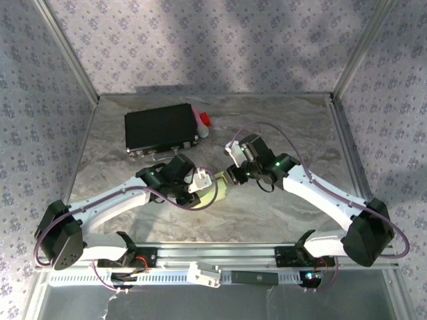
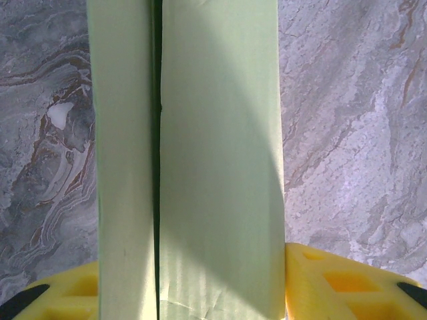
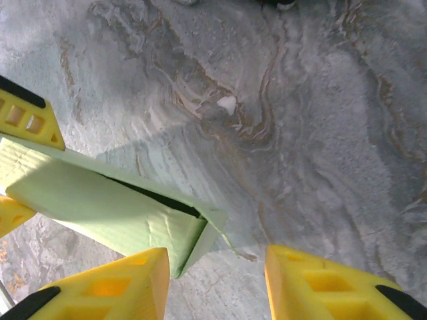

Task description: Fold the paper box

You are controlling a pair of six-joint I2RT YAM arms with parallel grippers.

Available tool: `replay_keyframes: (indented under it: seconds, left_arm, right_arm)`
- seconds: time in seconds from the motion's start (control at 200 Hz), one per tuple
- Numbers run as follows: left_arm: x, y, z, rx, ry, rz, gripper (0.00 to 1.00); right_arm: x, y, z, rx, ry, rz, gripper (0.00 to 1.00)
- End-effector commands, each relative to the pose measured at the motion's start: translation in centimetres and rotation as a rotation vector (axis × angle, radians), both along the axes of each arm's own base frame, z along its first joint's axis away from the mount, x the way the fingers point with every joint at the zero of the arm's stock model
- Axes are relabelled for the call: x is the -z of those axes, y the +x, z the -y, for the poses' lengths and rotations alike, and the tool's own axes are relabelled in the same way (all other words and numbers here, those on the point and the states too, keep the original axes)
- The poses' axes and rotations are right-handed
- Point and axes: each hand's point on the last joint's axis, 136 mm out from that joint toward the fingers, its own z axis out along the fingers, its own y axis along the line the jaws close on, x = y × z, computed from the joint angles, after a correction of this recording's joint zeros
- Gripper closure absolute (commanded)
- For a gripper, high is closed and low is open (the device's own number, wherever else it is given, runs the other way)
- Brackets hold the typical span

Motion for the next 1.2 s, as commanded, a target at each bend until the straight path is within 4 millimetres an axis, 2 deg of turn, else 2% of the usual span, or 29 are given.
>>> replay_keyframes:
  seconds: [0.0, 0.125, 0.315, 0.565, 0.775, 1.014, 1.194]
  left_arm:
    - [-0.1, 0.2, 0.1, 0.017, -0.001, 0.017, 0.51]
    - [0.0, 0.2, 0.1, 0.02, 0.005, 0.014, 0.51]
    - [0.1, 0.2, 0.1, 0.019, 0.006, 0.013, 0.51]
    - [0.0, 0.2, 0.1, 0.018, 0.002, 0.012, 0.51]
    - [0.0, 0.2, 0.1, 0.018, 0.004, 0.013, 0.51]
    - [0.0, 0.2, 0.1, 0.017, 0.004, 0.013, 0.51]
    - [-0.1, 0.3, 0.1, 0.012, 0.003, 0.018, 0.51]
  right_arm:
    - [0.9, -0.4, 0.5, -0.029, -0.057, -0.034, 0.57]
    - [1.7, -0.2, 0.4, -0.035, -0.061, -0.039, 0.59]
    - [1.3, -0.2, -0.6, -0.069, -0.021, -0.063, 0.63]
    - [2.2, -0.5, -1.0, -0.088, -0.023, -0.089, 0.65]
    - [2.1, -0.5, -1.4, -0.102, -0.017, -0.097, 0.74]
    - [2.3, -0.4, -1.6, -0.095, -0.017, -0.092, 0.75]
    - [2.0, -0.5, -2.1, -0.099, -0.019, -0.08, 0.89]
